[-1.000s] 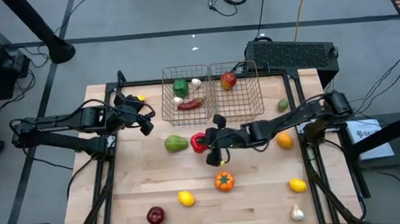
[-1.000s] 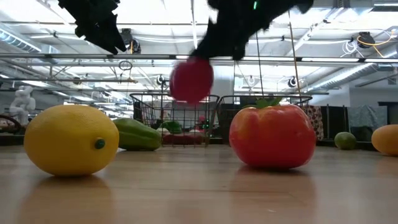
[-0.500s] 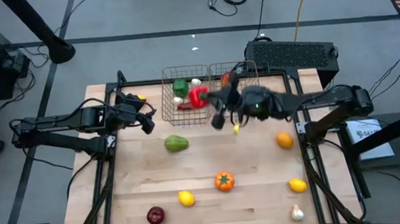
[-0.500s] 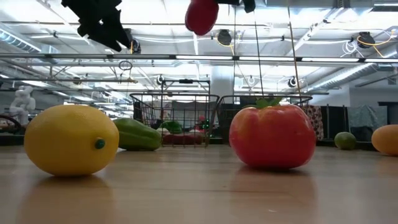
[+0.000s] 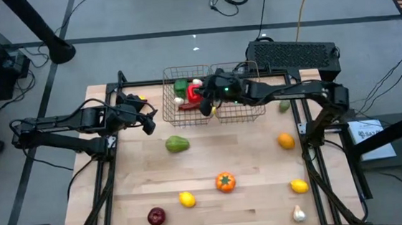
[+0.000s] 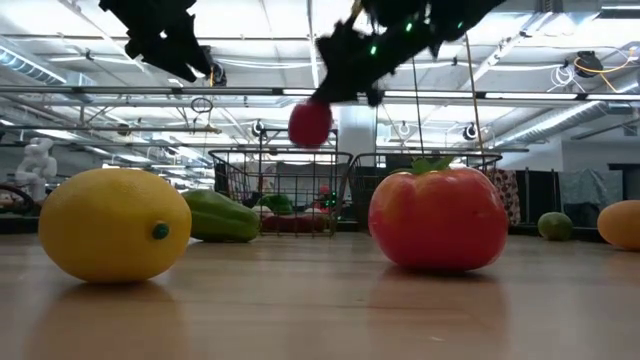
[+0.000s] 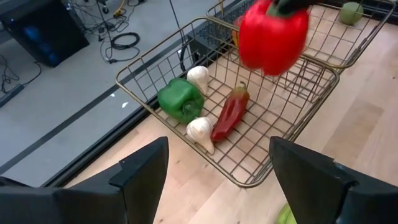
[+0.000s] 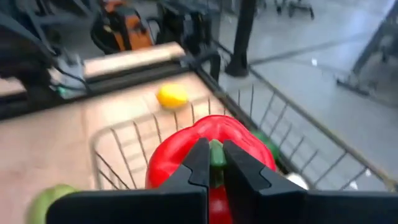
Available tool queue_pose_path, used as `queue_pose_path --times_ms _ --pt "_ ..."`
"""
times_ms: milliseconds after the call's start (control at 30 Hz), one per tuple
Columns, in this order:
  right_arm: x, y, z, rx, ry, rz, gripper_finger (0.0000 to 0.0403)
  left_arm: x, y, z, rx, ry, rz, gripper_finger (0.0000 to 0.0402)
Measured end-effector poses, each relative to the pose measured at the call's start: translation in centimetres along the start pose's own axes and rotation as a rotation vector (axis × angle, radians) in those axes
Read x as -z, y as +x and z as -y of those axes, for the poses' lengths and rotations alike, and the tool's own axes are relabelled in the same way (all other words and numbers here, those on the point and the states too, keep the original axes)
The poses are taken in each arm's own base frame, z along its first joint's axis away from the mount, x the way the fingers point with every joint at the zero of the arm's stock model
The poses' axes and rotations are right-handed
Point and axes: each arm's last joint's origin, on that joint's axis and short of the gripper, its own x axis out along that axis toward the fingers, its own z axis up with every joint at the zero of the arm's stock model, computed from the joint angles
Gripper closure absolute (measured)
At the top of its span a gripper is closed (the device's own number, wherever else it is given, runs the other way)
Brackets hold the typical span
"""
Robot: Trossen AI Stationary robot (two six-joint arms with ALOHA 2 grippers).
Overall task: Sort produce into baskets
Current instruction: Put the red bell pepper into the left mesh basket, then put the garlic into the left mesh basket
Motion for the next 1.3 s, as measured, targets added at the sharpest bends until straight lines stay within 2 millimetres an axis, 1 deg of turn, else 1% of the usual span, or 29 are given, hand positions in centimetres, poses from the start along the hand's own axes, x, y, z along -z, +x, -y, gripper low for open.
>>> queue_pose_path --times_ms 233,433,533,767,967,1033,1100,1200,1300 --pt "2.6 2.9 0.0 0.011 0.03 -0.072 0.0385 0.0 0.0 0.0 -0.001 0.003 -0.004 0.0116" --pt "4.0 4.4 0.3 0.03 0.066 -0.102 0.0383 0.0 0.0 0.0 -0.001 0.003 -0.004 0.0116" --pt "4.8 4.9 0.6 0.043 0.094 -0.133 0.0369 0.0 0.0 0.0 0.001 0.004 0.0 0.0116" --pt "5.0 5.1 0.8 0.048 0.092 -0.135 0.0316 0.0 0.0 0.0 0.006 0.022 0.004 0.0116" --pt "4.9 5.1 0.8 0.047 0.071 -0.136 0.029 0.0 0.0 0.0 0.006 0.022 0.005 0.0116" --pt "4.4 4.4 0.8 0.042 0.069 -0.137 0.0283 0.0 0.0 0.0 0.005 0.022 0.005 0.0116" --pt "3.1 3.2 0.4 0.027 0.066 -0.1 0.0278 0.0 0.0 0.0 0.005 0.023 0.004 0.0116" --pt "0.4 -0.2 -0.6 -0.014 0.015 -0.04 0.0271 0.0 0.0 0.0 0.005 0.024 0.003 0.0116" --pt "-2.0 -4.7 -1.8 -0.065 -0.027 0.004 0.0268 0.1 0.0 0.0 0.002 0.028 -0.003 0.0116"
